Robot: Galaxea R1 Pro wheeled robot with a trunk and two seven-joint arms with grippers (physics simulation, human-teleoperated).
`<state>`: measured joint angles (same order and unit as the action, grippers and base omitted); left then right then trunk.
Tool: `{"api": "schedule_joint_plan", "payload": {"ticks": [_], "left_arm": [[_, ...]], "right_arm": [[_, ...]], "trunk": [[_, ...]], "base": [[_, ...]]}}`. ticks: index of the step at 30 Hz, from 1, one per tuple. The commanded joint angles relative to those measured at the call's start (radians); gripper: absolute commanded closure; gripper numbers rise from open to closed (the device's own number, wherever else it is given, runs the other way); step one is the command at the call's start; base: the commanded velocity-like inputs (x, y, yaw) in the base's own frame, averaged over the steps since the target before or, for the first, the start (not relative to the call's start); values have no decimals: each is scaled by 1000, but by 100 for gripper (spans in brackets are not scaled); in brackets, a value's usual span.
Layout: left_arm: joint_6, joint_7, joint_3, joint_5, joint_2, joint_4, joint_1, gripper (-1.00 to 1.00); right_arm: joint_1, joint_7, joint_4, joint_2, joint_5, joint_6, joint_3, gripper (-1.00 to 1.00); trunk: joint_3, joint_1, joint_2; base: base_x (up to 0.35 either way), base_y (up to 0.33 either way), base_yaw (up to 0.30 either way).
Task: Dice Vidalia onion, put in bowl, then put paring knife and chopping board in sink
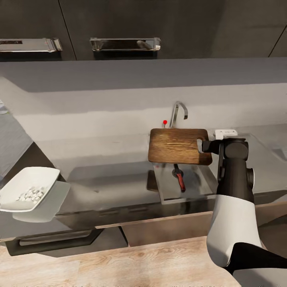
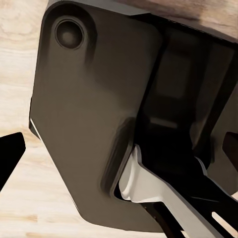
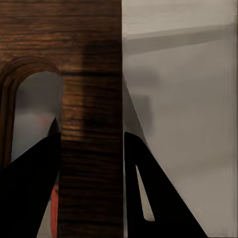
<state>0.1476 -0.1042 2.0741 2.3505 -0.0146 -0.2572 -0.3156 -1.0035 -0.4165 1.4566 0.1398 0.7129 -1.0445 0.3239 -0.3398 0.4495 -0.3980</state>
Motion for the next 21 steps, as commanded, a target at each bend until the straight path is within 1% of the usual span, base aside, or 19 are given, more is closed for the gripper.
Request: {"api": "schedule_joint_plan", "payload": {"ticks": [1, 4, 8, 17, 18, 20, 21], "left_arm": [[9, -6, 8, 6, -1, -6, -2, -100], [9, -6, 8, 6, -2, -5, -2, -100], [9, -6, 9, 6, -2, -6, -2, -100], [9, -6, 8, 6, -1, -6, -2, -100], [9, -6, 9, 6, -1, -5, -2, -100], [9, -6, 9, 6, -1, -5, -2, -100], [9, -6, 8, 6, -1, -5, -2, -100]], "right_arm": [[-1, -10, 1, 1, 5, -3, 18, 100], [-1, -10, 1, 1, 4, -3, 45, 100], [-1, -10, 0, 2, 1, -3, 58, 100], [5, -10, -1, 12, -8, -3, 62, 100], [12, -10, -16, 13, -51, -3, 63, 100], [13, -10, -27, 13, -115, -3, 63, 100], [14, -9, -31, 14, -159, -3, 63, 100]], "trunk": [[-2, 0, -2], [-2, 0, -2], [-2, 0, -2], [-2, 0, -2], [-2, 0, -2], [-2, 0, -2], [-2, 0, -2]], "base": [[-34, 0, 0], [-14, 0, 0], [-2, 0, 0], [0, 0, 0], [0, 0, 0], [0, 0, 0], [0, 0, 0]]}}
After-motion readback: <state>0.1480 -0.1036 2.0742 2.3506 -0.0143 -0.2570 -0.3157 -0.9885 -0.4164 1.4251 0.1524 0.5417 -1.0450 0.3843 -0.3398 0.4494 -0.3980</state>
